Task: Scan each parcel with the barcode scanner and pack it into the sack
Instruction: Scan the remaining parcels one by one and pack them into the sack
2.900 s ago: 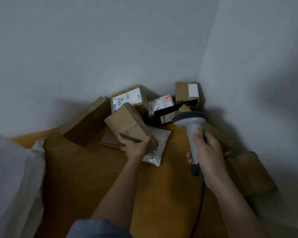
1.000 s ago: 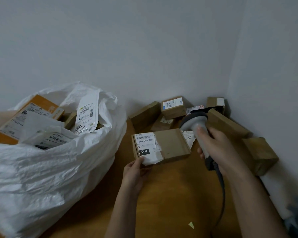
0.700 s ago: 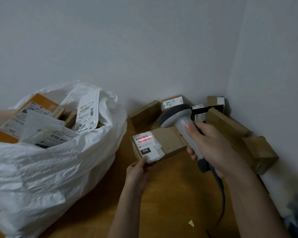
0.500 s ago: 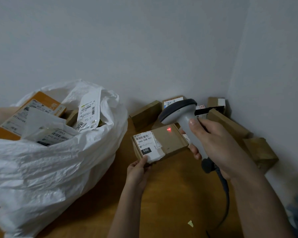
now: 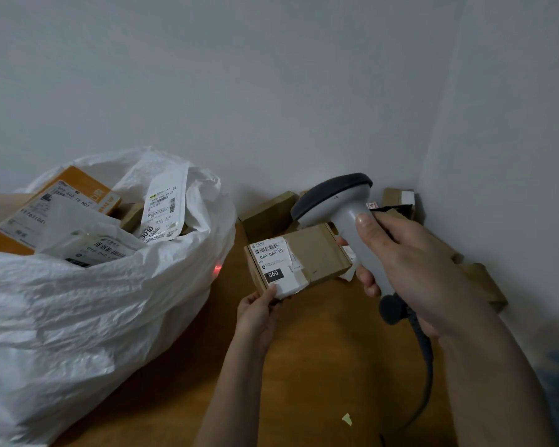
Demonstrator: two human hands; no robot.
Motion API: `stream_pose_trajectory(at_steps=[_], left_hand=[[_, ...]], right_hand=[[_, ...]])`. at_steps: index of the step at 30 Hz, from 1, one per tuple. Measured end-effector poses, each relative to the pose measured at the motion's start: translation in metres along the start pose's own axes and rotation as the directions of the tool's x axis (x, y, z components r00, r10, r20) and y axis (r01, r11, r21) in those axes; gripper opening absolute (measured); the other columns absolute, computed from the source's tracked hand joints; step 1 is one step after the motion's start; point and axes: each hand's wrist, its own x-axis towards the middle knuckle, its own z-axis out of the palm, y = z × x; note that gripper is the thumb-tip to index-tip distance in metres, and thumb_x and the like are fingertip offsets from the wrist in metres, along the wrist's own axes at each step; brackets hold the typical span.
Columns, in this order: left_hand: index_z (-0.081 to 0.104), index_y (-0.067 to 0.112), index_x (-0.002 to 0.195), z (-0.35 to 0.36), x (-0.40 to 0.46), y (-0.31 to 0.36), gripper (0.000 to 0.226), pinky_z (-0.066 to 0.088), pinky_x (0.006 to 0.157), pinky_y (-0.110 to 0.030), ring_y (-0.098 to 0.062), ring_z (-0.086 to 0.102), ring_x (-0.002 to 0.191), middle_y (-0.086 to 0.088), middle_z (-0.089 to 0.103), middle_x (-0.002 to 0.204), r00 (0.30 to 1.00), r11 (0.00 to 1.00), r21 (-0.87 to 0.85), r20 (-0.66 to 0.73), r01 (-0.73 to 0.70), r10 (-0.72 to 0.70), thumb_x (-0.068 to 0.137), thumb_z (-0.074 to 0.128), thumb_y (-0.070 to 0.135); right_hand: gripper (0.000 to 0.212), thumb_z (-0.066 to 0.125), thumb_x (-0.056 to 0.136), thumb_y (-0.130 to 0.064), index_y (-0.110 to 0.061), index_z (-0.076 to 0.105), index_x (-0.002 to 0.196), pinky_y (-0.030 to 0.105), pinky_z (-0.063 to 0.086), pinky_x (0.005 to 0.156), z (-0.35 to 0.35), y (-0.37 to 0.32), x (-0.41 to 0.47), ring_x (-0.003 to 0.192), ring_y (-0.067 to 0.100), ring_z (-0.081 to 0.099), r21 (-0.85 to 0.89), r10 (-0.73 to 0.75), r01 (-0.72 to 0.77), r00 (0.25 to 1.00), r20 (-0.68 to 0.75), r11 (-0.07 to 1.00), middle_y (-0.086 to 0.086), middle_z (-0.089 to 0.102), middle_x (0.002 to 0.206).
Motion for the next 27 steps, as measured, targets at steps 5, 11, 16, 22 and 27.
stream_pose_trajectory(at_steps=[5, 11, 16, 22, 27], left_hand=[[0.047, -0.001, 0.129, 0.005, -0.004, 0.002, 0.044, 0.060, 0.060, -0.027, -0.029, 0.067, 0.099, -0.021, 0.062, 0.118, 1.000, 1.000, -0.015, 0.021, 0.004, -0.004, 0.089, 0.065, 0.004], [0.047, -0.004, 0.131, 0.012, -0.009, 0.004, 0.046, 0.058, 0.058, -0.023, -0.032, 0.067, 0.106, -0.023, 0.063, 0.121, 0.999, 1.000, 0.003, 0.042, -0.001, 0.001, 0.090, 0.066, 0.006], [0.047, -0.006, 0.129, 0.017, -0.013, 0.008, 0.045, 0.059, 0.059, -0.023, -0.032, 0.067, 0.105, -0.024, 0.063, 0.121, 0.998, 1.000, -0.005, 0.057, -0.009, 0.009, 0.090, 0.066, 0.006], [0.046, 0.002, 0.131, 0.019, -0.024, 0.035, 0.049, 0.059, 0.067, -0.026, -0.027, 0.071, 0.099, -0.020, 0.065, 0.120, 0.990, 0.990, -0.084, 0.079, -0.114, 0.120, 0.089, 0.067, 0.013], [0.039, 0.003, 0.132, 0.035, -0.038, 0.086, 0.049, 0.058, 0.087, -0.040, -0.033, 0.065, 0.111, -0.024, 0.057, 0.128, 0.965, 0.907, -0.337, -0.015, -0.251, 0.262, 0.091, 0.065, 0.011]], right_hand=[[0.038, 0.042, 0.098, -0.048, -0.016, 0.064, 0.100, 0.028, 0.047, 0.055, 0.003, -0.003, 0.002, 0.051, 0.009, 0.055, -0.077, -0.048, 0.048, 0.999, 0.002, 0.996, -0.002, 0.059, 0.057], [0.035, 0.041, 0.100, -0.047, -0.020, 0.062, 0.100, 0.025, 0.047, 0.055, 0.018, -0.001, 0.012, 0.052, 0.006, 0.057, -0.162, -0.071, 0.071, 0.997, 0.006, 0.984, 0.001, 0.066, 0.069], [0.032, 0.041, 0.101, -0.045, -0.019, 0.061, 0.097, 0.028, 0.048, 0.055, 0.027, 0.001, 0.017, 0.054, 0.008, 0.057, -0.177, -0.097, 0.096, 0.995, 0.001, 0.979, 0.008, 0.067, 0.079], [0.032, 0.042, 0.099, -0.050, -0.024, 0.060, 0.097, 0.022, 0.046, 0.051, 0.029, 0.004, 0.021, 0.049, 0.004, 0.056, -0.084, -0.110, 0.103, 0.991, -0.081, 0.991, -0.006, 0.059, 0.054], [0.025, 0.042, 0.101, -0.045, -0.028, 0.060, 0.098, 0.023, 0.045, 0.046, 0.029, 0.003, 0.029, 0.046, 0.007, 0.055, 0.053, -0.103, 0.115, 0.977, -0.187, 0.992, -0.004, 0.058, 0.051]])
